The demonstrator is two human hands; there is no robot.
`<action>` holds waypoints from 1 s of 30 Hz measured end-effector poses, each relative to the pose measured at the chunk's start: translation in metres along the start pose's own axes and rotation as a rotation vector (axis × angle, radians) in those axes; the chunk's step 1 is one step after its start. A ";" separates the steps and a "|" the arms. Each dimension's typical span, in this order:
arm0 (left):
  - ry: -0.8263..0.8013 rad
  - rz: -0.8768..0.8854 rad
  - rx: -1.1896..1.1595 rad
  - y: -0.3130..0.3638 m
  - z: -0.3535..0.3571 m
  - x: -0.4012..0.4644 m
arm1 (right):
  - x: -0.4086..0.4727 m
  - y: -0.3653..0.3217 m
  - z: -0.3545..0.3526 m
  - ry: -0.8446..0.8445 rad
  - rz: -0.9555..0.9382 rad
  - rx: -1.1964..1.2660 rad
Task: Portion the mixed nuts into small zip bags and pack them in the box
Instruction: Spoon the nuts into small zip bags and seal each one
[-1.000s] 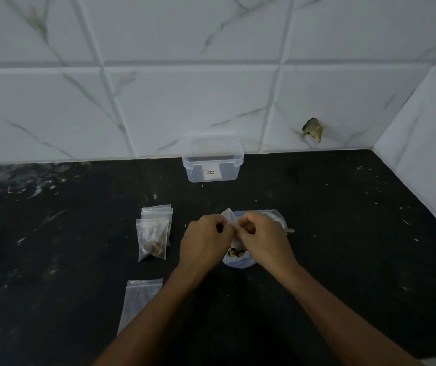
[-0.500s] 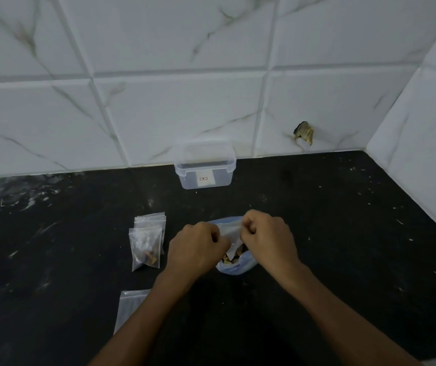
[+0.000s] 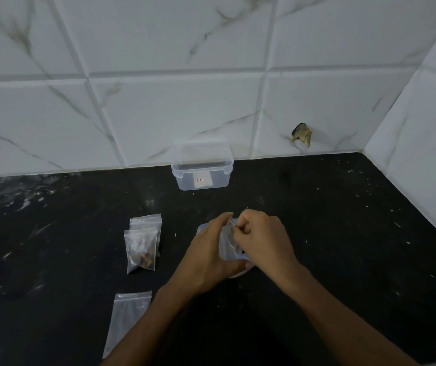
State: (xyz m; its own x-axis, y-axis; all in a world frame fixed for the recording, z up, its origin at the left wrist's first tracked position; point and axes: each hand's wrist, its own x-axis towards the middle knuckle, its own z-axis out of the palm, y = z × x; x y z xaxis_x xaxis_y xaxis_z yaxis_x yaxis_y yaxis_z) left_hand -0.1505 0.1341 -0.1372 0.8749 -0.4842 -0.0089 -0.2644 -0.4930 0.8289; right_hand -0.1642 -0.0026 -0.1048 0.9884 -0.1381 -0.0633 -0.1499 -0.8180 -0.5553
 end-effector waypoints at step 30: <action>-0.034 -0.223 -0.320 -0.065 -0.005 -0.028 | 0.028 0.097 0.010 -0.017 0.155 -0.182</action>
State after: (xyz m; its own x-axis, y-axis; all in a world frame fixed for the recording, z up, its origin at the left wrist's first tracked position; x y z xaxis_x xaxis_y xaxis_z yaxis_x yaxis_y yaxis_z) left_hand -0.1560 0.1831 -0.1884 0.8812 -0.4173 -0.2223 0.0750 -0.3409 0.9371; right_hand -0.1506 -0.0799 -0.1688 0.9533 -0.2618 -0.1507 -0.3003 -0.8751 -0.3794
